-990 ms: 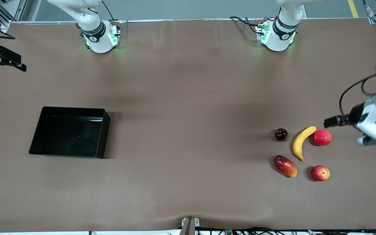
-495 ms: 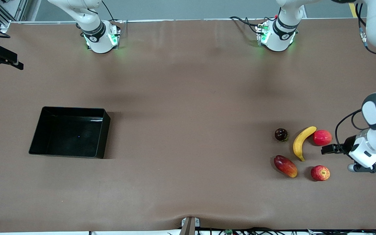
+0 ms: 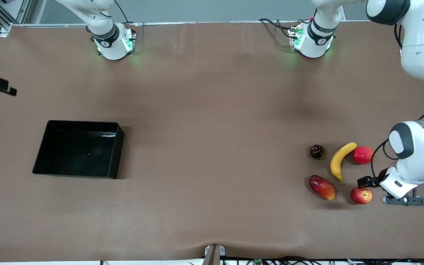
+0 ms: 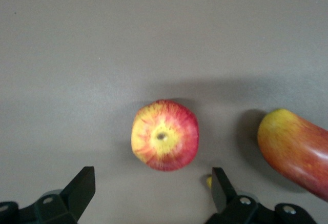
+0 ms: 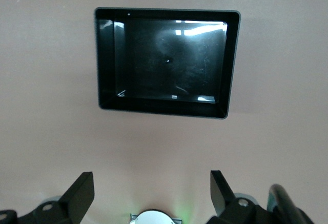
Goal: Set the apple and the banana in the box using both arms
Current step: 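Reach the left gripper down to the red apple beside the mango, then close the left gripper on the apple while the right gripper grips the box rim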
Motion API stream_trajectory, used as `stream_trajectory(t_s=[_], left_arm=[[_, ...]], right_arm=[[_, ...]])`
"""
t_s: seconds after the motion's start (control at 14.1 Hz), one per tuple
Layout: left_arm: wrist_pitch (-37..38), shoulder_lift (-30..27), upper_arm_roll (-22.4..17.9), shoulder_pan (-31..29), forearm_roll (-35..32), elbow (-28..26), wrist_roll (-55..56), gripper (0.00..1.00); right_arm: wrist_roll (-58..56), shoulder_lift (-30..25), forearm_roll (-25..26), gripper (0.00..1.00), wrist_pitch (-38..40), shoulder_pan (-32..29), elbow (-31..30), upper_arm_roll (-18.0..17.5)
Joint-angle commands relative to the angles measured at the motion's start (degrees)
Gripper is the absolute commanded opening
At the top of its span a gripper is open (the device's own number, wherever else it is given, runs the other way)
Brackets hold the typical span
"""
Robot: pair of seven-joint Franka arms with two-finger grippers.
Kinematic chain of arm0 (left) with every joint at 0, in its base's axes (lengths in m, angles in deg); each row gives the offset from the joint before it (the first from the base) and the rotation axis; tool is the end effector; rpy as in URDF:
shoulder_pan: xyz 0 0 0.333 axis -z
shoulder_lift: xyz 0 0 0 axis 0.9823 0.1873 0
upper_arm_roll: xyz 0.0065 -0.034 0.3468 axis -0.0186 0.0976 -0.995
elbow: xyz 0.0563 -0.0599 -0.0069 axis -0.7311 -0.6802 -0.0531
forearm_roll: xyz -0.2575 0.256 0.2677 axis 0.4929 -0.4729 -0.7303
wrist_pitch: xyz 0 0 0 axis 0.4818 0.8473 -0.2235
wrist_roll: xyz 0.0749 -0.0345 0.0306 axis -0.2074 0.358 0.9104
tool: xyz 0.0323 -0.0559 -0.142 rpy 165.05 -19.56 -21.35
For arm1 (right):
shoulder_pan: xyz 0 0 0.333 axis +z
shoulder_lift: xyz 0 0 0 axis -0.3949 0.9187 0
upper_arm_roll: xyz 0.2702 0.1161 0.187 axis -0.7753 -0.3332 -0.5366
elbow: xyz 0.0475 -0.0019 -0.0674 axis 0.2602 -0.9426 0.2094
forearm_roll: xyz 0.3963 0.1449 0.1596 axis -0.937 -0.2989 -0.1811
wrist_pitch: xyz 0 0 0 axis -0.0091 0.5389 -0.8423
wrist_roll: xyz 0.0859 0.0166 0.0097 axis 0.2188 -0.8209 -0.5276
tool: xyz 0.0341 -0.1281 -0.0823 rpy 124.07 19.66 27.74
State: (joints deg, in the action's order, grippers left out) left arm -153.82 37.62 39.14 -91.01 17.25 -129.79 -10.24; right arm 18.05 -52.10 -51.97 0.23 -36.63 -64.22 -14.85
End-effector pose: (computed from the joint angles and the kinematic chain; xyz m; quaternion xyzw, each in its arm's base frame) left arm 0.8131 0.0920 0.2020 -0.9968 0.0331 -0.0720 0.0104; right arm 0.6081 -0.1235 0.5684 -0.9948 -0.0011 0.0772 0.0657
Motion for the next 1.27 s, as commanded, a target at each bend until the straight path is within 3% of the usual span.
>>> stream_trajectory(t_s=[0.0,0.28,0.42,0.57,0.64,0.78,0.99,1.2], left_arm=[[-0.92,4.04,-0.72,0.82,-0.99,4.70,-0.69,1.00],[-4.53,6.07,-0.63,1.26,-0.91,5.06,-0.08,1.00],[-4.80,6.68,-0.55,1.26,-0.73,5.06,0.01,1.00],[-4.80,6.95,-0.55,1.26,-0.82,4.97,-0.60,1.00],[-4.80,6.95,-0.55,1.26,-0.82,4.80,-0.87,0.85],[-4.80,6.95,-0.55,1.26,-1.08,4.62,-0.78,0.42],[-4.80,5.99,-0.55,1.18,-1.52,4.62,-1.22,0.00],[-0.95,2.83,2.51,1.00,-1.26,3.66,-0.70,0.00]], right_arm=[[-0.43,7.28,-0.02,1.00,-2.31,-2.79,2.54,-0.48],[-0.87,12.12,0.50,1.00,-8.90,-7.45,2.54,-0.48],[-6.72,15.28,0.51,1.00,-15.12,-9.91,2.45,-0.48],[-8.08,19.41,0.42,1.00,-19.10,-9.57,1.92,-0.57],[-8.16,20.73,0.51,1.00,-19.37,-8.52,1.92,-0.66],[-8.34,22.67,0.77,1.00,-20.34,-6.59,0.35,-0.57],[-8.34,22.85,5.06,1.00,-27.53,-7.19,-5.71,-0.57],[-8.25,26.71,5.60,1.00,-31.93,-8.60,-7.04,-0.49]])
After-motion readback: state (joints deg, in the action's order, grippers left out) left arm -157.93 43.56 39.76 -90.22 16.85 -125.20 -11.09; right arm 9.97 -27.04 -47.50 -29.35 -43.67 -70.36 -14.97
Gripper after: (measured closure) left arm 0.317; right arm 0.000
